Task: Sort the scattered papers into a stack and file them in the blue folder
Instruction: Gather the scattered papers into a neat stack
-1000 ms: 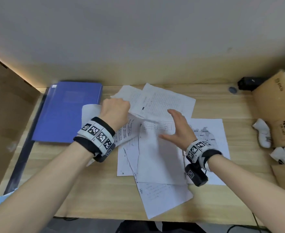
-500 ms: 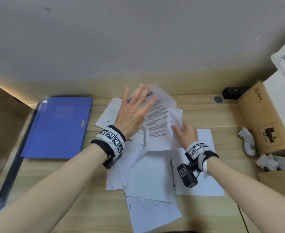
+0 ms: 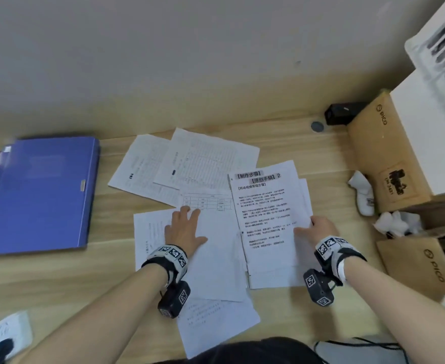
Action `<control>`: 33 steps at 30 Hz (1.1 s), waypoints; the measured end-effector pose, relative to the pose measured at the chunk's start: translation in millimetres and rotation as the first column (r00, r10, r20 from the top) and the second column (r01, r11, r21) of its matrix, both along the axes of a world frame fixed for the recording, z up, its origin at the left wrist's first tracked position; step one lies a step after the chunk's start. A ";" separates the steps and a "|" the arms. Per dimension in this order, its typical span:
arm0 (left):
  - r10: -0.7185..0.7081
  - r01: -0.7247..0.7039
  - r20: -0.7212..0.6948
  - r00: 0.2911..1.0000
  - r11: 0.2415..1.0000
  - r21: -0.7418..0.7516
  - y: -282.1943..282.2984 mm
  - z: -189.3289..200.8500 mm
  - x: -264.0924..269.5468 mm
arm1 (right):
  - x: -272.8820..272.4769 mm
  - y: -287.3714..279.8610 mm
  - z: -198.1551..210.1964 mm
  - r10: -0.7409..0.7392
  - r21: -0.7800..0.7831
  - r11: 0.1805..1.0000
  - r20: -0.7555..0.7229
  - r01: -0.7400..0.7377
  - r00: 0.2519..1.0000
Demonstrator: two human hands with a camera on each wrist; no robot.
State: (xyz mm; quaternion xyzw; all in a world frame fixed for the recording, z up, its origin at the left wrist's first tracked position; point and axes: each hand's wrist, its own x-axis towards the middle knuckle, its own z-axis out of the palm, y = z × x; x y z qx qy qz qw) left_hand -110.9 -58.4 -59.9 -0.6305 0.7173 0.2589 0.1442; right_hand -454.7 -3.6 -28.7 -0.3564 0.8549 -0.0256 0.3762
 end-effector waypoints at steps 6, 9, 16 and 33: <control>0.171 -0.171 -0.008 0.985 0.985 0.036 -7.0 -0.6 2.1 | 2.3 5.4 -11.9 0.005 -0.115 0.993 -0.240 -0.034 0.971; 0.161 -0.161 -0.003 0.987 0.987 0.023 -8.4 1.8 5.9 | 18.4 -11.3 -10.0 0.068 -0.211 0.968 -0.285 -0.132 0.956; 0.219 -0.231 -0.176 0.960 0.972 -0.049 -18.3 3.4 31.3 | 88.7 -92.9 -13.9 0.341 -0.328 0.862 -0.188 -0.386 0.921; 0.872 -0.772 -0.351 -0.342 -0.048 0.633 -143.3 7.3 114.1 | 165.2 -288.0 -35.2 0.582 -0.069 0.769 -0.334 -0.635 0.741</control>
